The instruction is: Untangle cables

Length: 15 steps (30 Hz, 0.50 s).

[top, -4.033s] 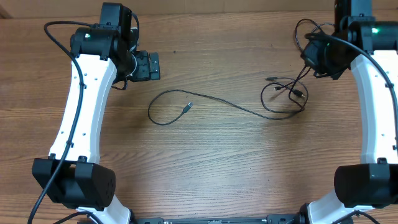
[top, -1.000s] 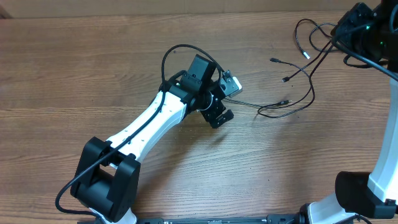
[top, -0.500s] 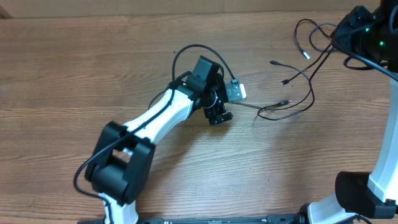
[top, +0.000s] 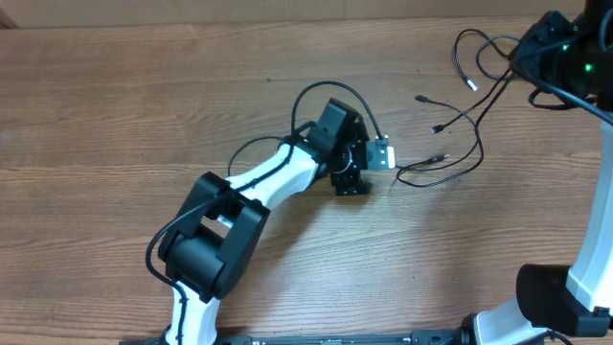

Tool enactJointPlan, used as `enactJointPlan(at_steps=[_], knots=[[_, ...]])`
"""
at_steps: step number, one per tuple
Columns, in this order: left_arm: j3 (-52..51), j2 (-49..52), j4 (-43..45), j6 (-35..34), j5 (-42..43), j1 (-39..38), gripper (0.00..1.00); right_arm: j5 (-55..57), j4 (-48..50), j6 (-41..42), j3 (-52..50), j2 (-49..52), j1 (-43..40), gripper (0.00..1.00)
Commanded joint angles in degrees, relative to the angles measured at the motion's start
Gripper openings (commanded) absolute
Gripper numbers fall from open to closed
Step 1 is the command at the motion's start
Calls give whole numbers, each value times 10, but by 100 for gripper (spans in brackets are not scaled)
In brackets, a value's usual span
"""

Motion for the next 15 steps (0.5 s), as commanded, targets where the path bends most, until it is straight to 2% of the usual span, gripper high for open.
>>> enactJointPlan(at_steps=[1, 15], knots=[[-1, 16, 18, 13, 12, -10, 99, -20, 4, -5, 17, -20, 1, 4], [-1, 26, 50, 13, 12, -11, 100, -53, 2, -16, 17, -22, 1, 4]])
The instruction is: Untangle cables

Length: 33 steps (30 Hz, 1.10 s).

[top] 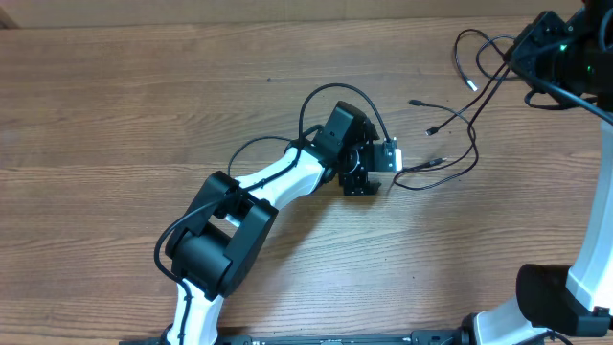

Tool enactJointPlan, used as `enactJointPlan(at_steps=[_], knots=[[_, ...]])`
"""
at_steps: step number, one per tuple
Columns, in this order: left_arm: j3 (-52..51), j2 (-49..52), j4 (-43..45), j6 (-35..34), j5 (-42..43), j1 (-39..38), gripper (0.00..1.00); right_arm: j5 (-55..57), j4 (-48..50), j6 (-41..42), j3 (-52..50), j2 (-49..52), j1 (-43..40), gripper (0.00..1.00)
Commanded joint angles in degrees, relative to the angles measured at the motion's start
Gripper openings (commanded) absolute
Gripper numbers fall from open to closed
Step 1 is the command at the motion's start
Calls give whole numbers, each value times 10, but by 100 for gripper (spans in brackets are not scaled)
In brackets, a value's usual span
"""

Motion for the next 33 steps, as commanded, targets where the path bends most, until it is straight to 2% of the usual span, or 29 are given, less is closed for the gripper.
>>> enactJointPlan(at_steps=[1, 21, 23, 28, 29, 30, 31, 33], knots=[[-1, 12, 7, 13, 11, -1, 100, -16, 1, -12, 17, -22, 1, 4], [-1, 44, 30, 13, 43, -4, 100, -27, 33, -14, 17, -70, 1, 4], [-1, 44, 30, 13, 46, -4, 97, -27, 33, -14, 17, -70, 0, 4], [-1, 44, 30, 13, 63, -4, 61, -27, 33, -14, 17, -70, 1, 4], [-1, 44, 30, 13, 63, -4, 47, -27, 33, -14, 17, -70, 1, 4], [-1, 44, 30, 13, 65, -4, 37, -27, 33, -14, 17, -70, 1, 4], [-1, 44, 28, 12, 67, -4, 4, -27, 33, -13, 17, -70, 1, 4], [-1, 44, 20, 6, 68, -4, 4, -27, 33, -14, 17, -70, 0, 4]])
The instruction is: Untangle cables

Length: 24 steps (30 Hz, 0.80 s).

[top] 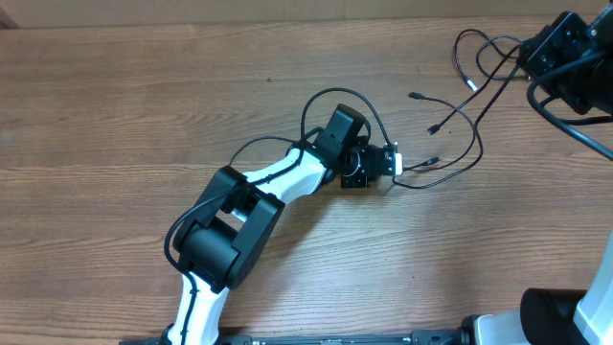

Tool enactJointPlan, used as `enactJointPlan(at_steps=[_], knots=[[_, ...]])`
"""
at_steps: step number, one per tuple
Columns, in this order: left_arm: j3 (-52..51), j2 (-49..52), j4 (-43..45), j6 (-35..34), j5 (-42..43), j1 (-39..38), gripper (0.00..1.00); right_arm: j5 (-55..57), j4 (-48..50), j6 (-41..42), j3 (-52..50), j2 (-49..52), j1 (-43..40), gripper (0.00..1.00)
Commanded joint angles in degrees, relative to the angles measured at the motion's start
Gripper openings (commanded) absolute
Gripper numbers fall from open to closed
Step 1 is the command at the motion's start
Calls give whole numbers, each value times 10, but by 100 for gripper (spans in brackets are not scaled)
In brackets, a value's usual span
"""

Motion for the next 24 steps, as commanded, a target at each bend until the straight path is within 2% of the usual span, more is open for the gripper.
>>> enactJointPlan(at_steps=[1, 11, 19, 24], knots=[[-1, 15, -9, -4, 18, -4, 4, -5, 5, -5, 17, -11, 1, 4], [-1, 15, -40, -80, 17, -2, 4, -3, 5, -5, 17, -11, 0, 4], [-1, 15, -144, -152, -12, 11, 4, 42, 3, -5, 17, -11, 0, 4], [-1, 14, -130, -190, -13, 26, 4, 64, 4, -5, 17, -11, 0, 4]])
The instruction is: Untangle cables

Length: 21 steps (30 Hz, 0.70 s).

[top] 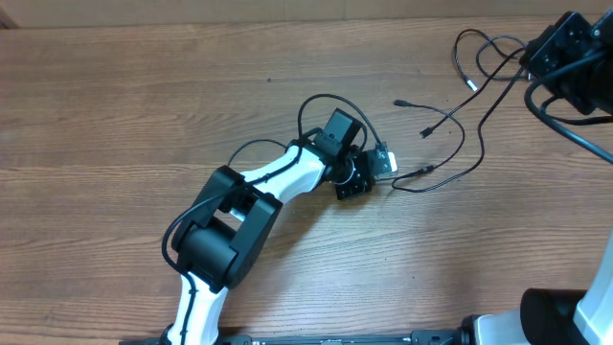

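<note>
Thin black cables [466,134] lie tangled on the wooden table, right of centre. Their loops run from the top right down to a low bend by my left gripper. Loose plug ends [398,102] point left. My left gripper [386,163] reaches in from the lower left and is shut on the cable's near end. My right gripper [533,59] sits at the top right edge, where the strands gather, and is shut on them. Its fingers are mostly hidden by the wrist.
The wooden table [115,115] stretches bare to the left and along the front. The left arm's own black lead [321,101] loops above its wrist. The right arm's base [565,307] stands at the lower right corner.
My left gripper has drawn back slightly to the left and turned. The cable's low bend and the loose plug ends have shifted left with it. The right gripper stays at the top right.
At first my left gripper was at the table's centre beside the cable's low loop, and the right gripper held the strands at the top right. The left then stood further right and the right gripper nearer the edge. Now the cables lie more spread out.
</note>
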Tool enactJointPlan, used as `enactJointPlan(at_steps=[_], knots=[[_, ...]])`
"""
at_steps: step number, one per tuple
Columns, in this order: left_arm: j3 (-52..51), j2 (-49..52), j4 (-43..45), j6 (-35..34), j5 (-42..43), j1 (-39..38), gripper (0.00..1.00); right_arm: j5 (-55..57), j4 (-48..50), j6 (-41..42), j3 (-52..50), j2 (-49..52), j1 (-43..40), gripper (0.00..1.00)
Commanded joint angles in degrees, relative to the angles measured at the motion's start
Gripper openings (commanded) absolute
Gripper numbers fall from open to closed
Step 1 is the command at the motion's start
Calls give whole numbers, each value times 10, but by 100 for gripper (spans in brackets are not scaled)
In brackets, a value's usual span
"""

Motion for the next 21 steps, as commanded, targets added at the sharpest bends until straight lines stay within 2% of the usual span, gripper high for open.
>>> enactJointPlan(at_steps=[1, 5, 12, 15, 21], knots=[[-11, 15, -4, -51, -32, 18, 4, 42, 4, -3, 17, -11, 0, 4], [-11, 15, -6, -56, -76, 34, 4, 94, 2, -3, 17, -11, -8, 4], [-12, 15, -34, -112, -213, 76, 4, 150, -7, -1, 17, -10, -62, 4], [-12, 15, -54, -120, -227, 99, 4, 149, -7, -1, 17, -10, -99, 4], [-12, 15, -74, -180, -225, 149, 4, 148, -10, -1, 17, -8, -166, 4]])
